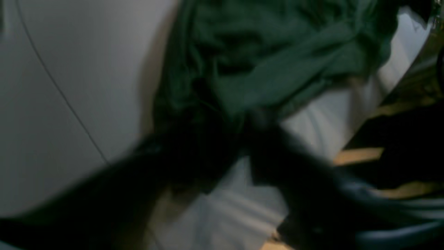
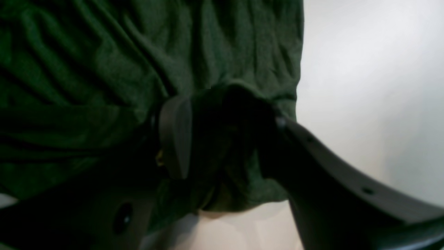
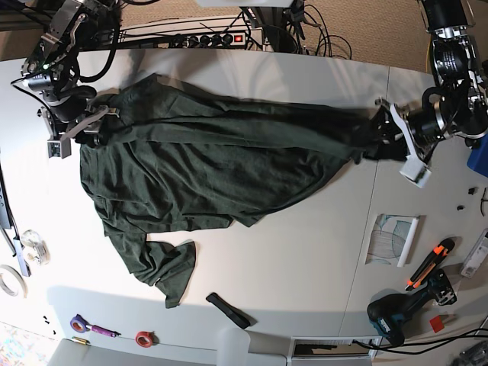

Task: Layout the t-shirt on the table in an organized manner, then fold the t-shirt properly
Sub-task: 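Regrasp the shirt edges with both grippers and pull them apart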

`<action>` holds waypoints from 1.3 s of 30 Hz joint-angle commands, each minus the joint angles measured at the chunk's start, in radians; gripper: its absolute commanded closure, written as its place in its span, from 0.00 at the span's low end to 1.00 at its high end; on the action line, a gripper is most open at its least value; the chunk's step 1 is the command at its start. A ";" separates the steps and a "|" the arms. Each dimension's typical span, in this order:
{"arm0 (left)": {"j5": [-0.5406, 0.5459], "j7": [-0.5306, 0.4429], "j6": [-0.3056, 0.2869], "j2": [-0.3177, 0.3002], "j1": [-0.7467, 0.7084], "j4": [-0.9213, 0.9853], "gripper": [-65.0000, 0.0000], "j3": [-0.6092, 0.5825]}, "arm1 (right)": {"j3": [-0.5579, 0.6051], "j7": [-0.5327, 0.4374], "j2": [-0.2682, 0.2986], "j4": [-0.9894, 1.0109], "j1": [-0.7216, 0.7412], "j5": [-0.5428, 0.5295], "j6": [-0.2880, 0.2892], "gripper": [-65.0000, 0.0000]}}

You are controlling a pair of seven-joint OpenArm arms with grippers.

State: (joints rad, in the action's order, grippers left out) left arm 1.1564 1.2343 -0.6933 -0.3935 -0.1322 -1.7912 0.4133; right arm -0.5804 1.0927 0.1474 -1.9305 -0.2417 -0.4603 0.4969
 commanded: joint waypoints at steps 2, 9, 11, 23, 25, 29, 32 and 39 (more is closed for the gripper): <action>0.025 -0.043 0.014 -0.019 0.019 -0.016 0.51 0.005 | -0.023 -0.020 0.018 -0.019 0.003 -0.015 -0.012 0.55; 0.025 0.034 0.014 -0.020 -0.002 -0.021 0.51 0.005 | -0.296 0.055 -0.018 -0.020 0.000 -0.294 -0.018 0.55; 0.026 0.030 0.014 -0.019 -0.021 -0.021 0.51 0.005 | -0.363 0.097 -0.040 -0.019 -0.018 -0.368 0.004 0.55; -0.233 -0.084 0.170 -0.016 -0.112 -0.022 0.50 0.009 | -0.449 0.113 -0.143 0.006 -0.182 -0.464 -0.019 0.55; -0.269 -0.103 0.210 -0.013 -0.128 -0.022 0.50 0.009 | -0.446 0.105 -0.151 0.049 -0.171 -0.470 -0.020 0.55; -0.289 -0.137 0.253 -0.014 -0.154 -0.021 0.49 0.009 | -0.446 0.105 -0.152 0.176 -0.140 -0.519 -0.019 0.55; -0.249 -0.143 0.253 -0.013 -0.156 -0.013 0.46 0.009 | -0.446 0.103 -0.153 0.270 -0.107 -0.543 -0.018 0.55; -0.151 -0.166 0.245 0.067 -0.150 0.097 0.46 0.009 | -0.446 0.104 -0.153 0.369 -0.025 -0.544 0.005 0.55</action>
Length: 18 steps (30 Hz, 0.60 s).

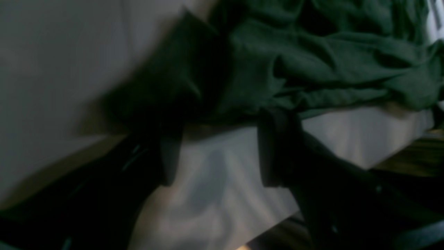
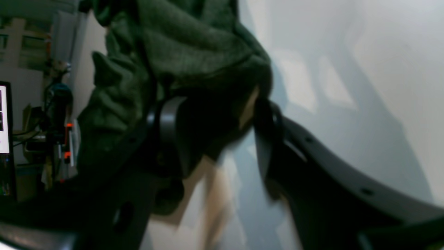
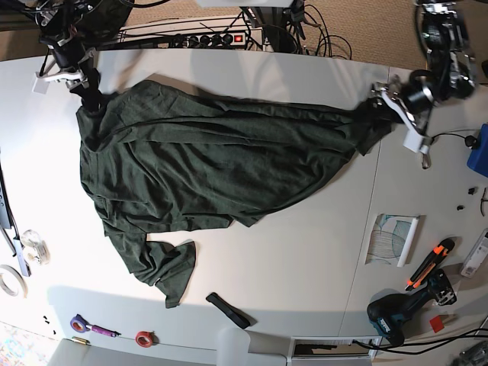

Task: Layout the t-shirt on the table in an organized manner, then fold the t-shirt properly
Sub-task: 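Regrasp the shirt edges with both grippers and pull them apart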

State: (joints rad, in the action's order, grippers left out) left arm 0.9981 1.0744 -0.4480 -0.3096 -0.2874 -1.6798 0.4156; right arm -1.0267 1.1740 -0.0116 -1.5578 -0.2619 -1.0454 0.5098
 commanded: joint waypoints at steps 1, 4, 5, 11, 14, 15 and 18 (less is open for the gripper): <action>0.022 -0.005 -0.011 -0.006 0.007 0.002 0.46 0.006 | 0.000 0.023 0.007 -0.005 -0.001 0.039 -0.008 0.55; 0.051 0.002 -0.023 -0.001 0.008 0.022 0.46 0.004 | 0.000 0.023 0.007 -0.005 0.010 0.040 0.009 0.55; 0.055 0.000 -0.023 -0.001 0.010 0.022 0.46 0.004 | 0.000 0.021 0.007 -0.005 0.010 0.040 0.018 0.55; 0.050 -0.001 -0.022 0.021 0.071 0.022 0.46 0.003 | 0.000 0.003 0.011 -0.005 0.010 0.040 0.037 0.55; 0.049 -0.002 -0.019 0.038 0.092 0.022 0.46 -0.002 | 0.000 0.000 0.011 -0.005 0.016 0.040 0.037 0.55; 0.049 -0.003 -0.019 0.039 0.094 0.022 0.46 -0.005 | 0.005 -0.003 0.012 -0.005 0.016 0.040 0.036 0.55; 0.033 -0.005 -0.019 0.038 0.093 0.022 0.46 -0.023 | 0.045 -0.024 0.012 -0.005 0.015 0.051 0.037 0.55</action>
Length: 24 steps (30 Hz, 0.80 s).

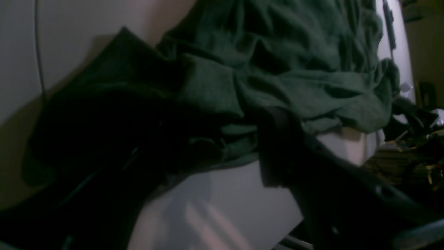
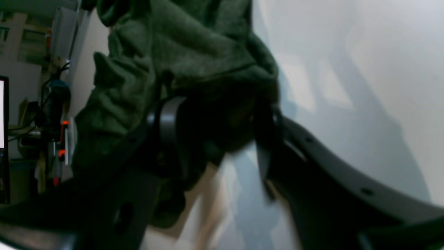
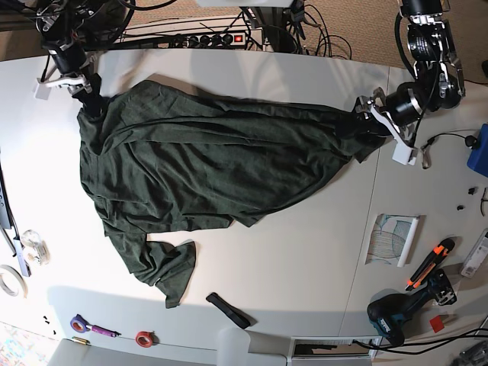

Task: Layout the t-shirt on the table in an organized manner, then fold the t-shirt properly
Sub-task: 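Regrasp the shirt edges with both grippers and pull them apart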

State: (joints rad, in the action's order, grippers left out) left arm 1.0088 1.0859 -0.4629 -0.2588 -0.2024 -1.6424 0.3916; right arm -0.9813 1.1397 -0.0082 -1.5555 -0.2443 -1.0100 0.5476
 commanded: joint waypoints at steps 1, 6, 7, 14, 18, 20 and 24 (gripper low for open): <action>0.004 -0.022 -0.005 -0.013 0.008 -0.015 0.46 -0.007 | 0.020 0.006 0.008 -0.007 -0.002 0.030 -0.001 0.55; -0.030 -0.034 -0.004 -0.013 0.008 -0.015 0.46 -0.058 | 0.146 -0.069 0.008 -0.007 -0.002 0.099 -0.002 0.55; -0.030 -0.033 -0.004 -0.013 0.008 -0.015 0.46 -0.065 | 0.167 -0.078 0.008 -0.007 -0.002 0.109 -0.002 0.55; -0.048 -0.033 -0.005 -0.013 0.008 -0.015 0.46 -0.075 | 0.182 -0.086 0.008 -0.007 -0.002 0.110 -0.002 0.55; -0.048 -0.032 -0.006 -0.013 0.008 -0.015 0.46 -0.075 | 0.163 -0.090 0.008 -0.007 -0.002 0.110 -0.002 0.55; -0.048 -0.032 -0.009 -0.013 0.008 -0.015 0.48 -0.075 | 0.148 -0.093 0.008 -0.007 0.005 0.114 -0.001 0.61; -0.048 -0.032 -0.008 -0.013 0.008 -0.015 0.81 -0.075 | 0.089 -0.075 0.008 -0.007 0.039 0.125 0.015 1.00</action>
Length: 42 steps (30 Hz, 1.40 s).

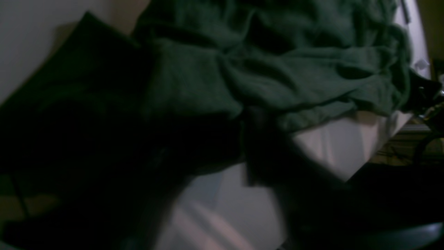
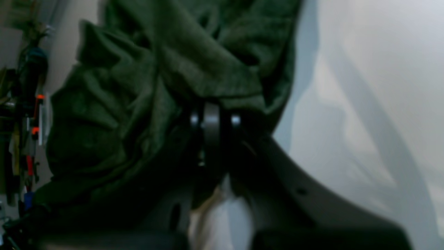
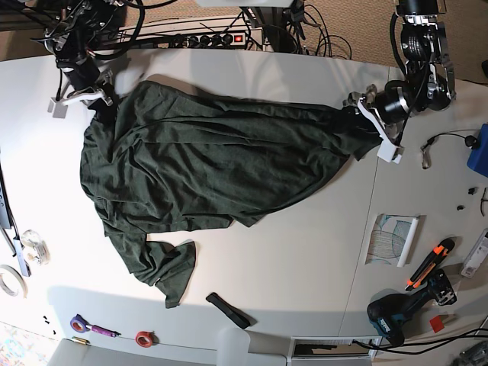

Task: Layout the t-shirt on the table in an organized manner, then fold the t-shirt properly

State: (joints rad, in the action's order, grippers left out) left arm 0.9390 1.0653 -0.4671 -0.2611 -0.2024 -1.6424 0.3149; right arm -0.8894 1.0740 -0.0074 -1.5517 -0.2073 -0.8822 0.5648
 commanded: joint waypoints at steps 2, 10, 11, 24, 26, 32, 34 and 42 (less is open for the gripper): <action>0.021 -0.012 -0.004 -0.011 0.008 -0.015 0.96 0.002 | -0.035 -0.005 0.008 -0.012 0.012 -0.003 -0.002 1.00; 0.022 -0.012 -0.005 -0.011 0.008 -0.015 0.98 0.002 | -0.055 0.187 0.008 -0.013 0.002 -0.129 0.071 0.47; 0.022 -0.011 -0.005 -0.011 0.008 -0.015 0.98 0.002 | -0.055 0.185 0.008 -0.013 0.002 -0.131 0.070 0.42; 0.023 -0.011 -0.031 -0.016 0.009 -0.015 0.98 0.002 | -0.054 0.018 0.008 -0.012 0.045 0.029 0.042 0.42; 0.026 -0.011 -0.031 -0.016 0.008 -0.015 0.98 0.002 | -0.053 0.018 0.008 -0.011 0.062 0.046 0.040 0.42; 0.026 -0.011 -0.031 -0.016 0.009 -0.015 0.98 0.002 | -0.023 0.010 0.008 -0.011 0.088 0.072 0.040 0.42; 0.026 -0.011 -0.031 -0.016 0.008 -0.015 0.98 0.002 | -0.006 0.005 0.008 -0.011 0.094 0.120 0.039 0.42; 0.026 -0.011 -0.031 -0.016 0.008 -0.015 0.95 0.002 | 0.031 -0.119 0.008 -0.011 0.094 0.334 -0.035 0.62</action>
State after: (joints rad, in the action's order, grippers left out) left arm 0.9401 1.0679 -0.4934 -0.2665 -0.2020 -1.6424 0.3141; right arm -0.8570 0.9226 -0.0036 -1.5585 -0.1108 -0.5739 0.5385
